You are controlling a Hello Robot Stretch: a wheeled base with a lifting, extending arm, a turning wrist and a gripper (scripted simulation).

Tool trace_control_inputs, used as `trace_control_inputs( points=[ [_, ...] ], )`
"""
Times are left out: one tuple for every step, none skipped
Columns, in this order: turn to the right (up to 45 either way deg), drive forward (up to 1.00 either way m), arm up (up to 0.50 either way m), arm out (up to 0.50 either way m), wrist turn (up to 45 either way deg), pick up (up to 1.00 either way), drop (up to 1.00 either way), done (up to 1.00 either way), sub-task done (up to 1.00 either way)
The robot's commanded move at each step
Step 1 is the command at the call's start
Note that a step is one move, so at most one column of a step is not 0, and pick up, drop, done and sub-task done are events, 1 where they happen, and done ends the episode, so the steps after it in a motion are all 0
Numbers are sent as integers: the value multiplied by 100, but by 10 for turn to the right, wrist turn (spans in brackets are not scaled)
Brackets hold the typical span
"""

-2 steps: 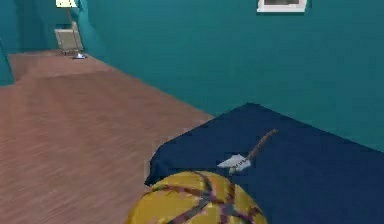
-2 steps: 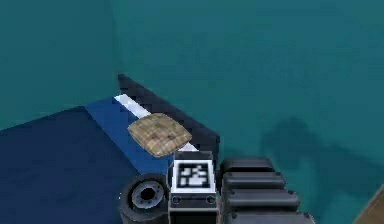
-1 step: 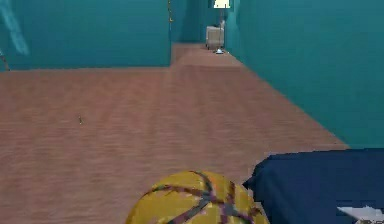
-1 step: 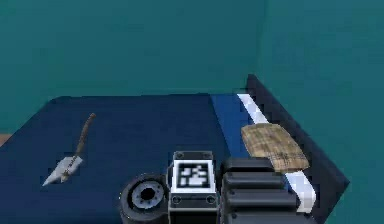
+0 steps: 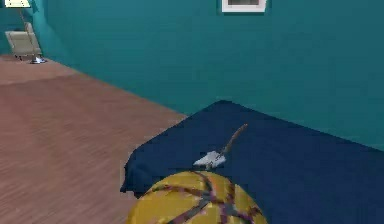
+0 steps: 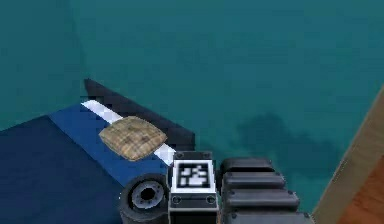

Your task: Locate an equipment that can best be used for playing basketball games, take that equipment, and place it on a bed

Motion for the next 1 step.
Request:
trace_control_inputs(
  points=[
    [450,0,0,0,0,0,0,0,0]
  ],
)
